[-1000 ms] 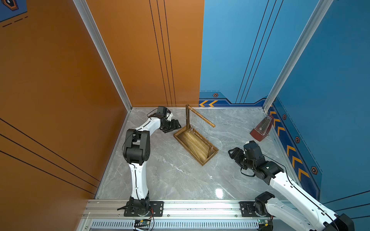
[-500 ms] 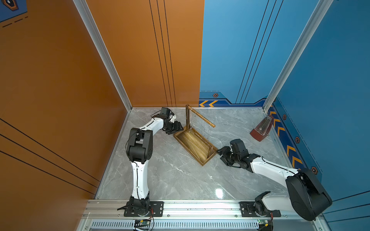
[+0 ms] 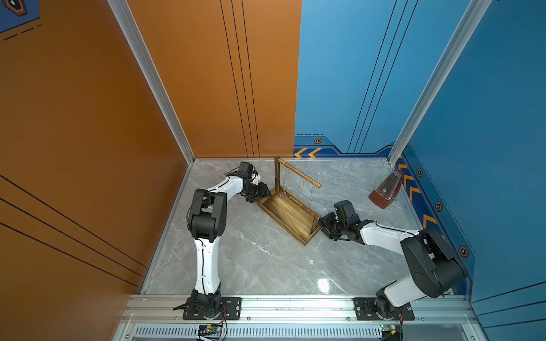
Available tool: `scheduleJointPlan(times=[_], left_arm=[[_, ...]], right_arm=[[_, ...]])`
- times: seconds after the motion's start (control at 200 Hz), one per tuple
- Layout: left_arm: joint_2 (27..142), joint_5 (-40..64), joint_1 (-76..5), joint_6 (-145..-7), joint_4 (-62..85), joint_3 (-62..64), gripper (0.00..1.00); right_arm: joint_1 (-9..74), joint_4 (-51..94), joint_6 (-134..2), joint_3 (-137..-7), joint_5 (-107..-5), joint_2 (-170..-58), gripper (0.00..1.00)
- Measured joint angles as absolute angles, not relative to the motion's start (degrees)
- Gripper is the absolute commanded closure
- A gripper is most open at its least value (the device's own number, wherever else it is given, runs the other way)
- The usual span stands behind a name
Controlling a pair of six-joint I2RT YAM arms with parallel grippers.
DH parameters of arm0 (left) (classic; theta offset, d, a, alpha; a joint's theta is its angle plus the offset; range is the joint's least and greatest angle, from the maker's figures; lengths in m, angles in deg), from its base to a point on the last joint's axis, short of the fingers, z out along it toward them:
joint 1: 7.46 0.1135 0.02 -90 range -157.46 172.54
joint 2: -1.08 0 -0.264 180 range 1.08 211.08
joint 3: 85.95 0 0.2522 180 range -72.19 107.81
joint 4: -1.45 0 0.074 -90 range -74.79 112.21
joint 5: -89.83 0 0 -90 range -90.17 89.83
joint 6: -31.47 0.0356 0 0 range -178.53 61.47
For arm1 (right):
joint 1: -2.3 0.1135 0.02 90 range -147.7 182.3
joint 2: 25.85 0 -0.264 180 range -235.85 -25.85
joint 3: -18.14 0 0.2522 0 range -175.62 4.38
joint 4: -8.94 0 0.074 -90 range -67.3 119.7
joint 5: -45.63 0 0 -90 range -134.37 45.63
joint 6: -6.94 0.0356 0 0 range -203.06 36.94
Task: Take the necklace off the jewelry display stand
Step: Move the stand to the center of the board.
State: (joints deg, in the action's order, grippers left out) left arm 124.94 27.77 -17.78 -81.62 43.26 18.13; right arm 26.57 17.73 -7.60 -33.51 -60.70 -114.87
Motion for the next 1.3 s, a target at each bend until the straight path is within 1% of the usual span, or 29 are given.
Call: scheduleJointPlan(times=[0.15,0.185,0.23,0.27,0.435,0.53,0.646,0.756,0.926,1.231,1.301], left_arm=[[123.62,28.23,-18.40,-83.85,43.06,16.01,0.40],[123.10,28.14,-18.72,-84.39,43.06,15.33,0.39],[122.34,27.71,-19.10,-85.29,43.06,14.46,0.39],[121.57,27.16,-19.51,-86.08,43.11,13.56,0.38],[118.95,22.31,-22.33,-89.20,42.17,10.55,0.36],[116.85,19.27,-23.34,-91.67,39.68,7.55,0.35],[113.99,17.19,-23.77,-95.34,36.33,3.05,0.30],[110.95,15.84,-23.79,-99.04,32.18,-2.02,0.30],[106.88,15.71,-22.79,-104.59,21.80,-10.55,0.30],[106.93,15.82,-18.96,-106.56,16.75,-12.08,0.30],[107.21,15.82,-18.29,-106.58,16.16,-12.08,0.30]], right_arm=[[25.11,19.02,-10.31,-34.10,-60.70,-115.02,0.62],[24.71,19.78,-11.20,-34.62,-60.66,-115.15,0.68],[23.88,20.70,-12.69,-35.32,-60.68,-115.59,0.69],[22.88,21.14,-13.69,-35.95,-60.68,-116.29,0.69],[18.50,22.28,-18.55,-39.98,-61.80,-120.09,0.62],[16.52,22.69,-21.67,-43.41,-63.98,-122.95,0.62],[15.18,23.41,-25.19,-48.54,-65.99,-126.52,0.61],[14.75,24.44,-27.88,-54.21,-67.28,-130.27,0.61],[14.57,26.17,-30.35,-62.58,-68.75,-135.65,0.61],[16.06,29.64,-31.24,-76.24,-70.54,-145.95,0.59],[16.21,30.25,-31.44,-78.64,-70.98,-147.69,0.57]])
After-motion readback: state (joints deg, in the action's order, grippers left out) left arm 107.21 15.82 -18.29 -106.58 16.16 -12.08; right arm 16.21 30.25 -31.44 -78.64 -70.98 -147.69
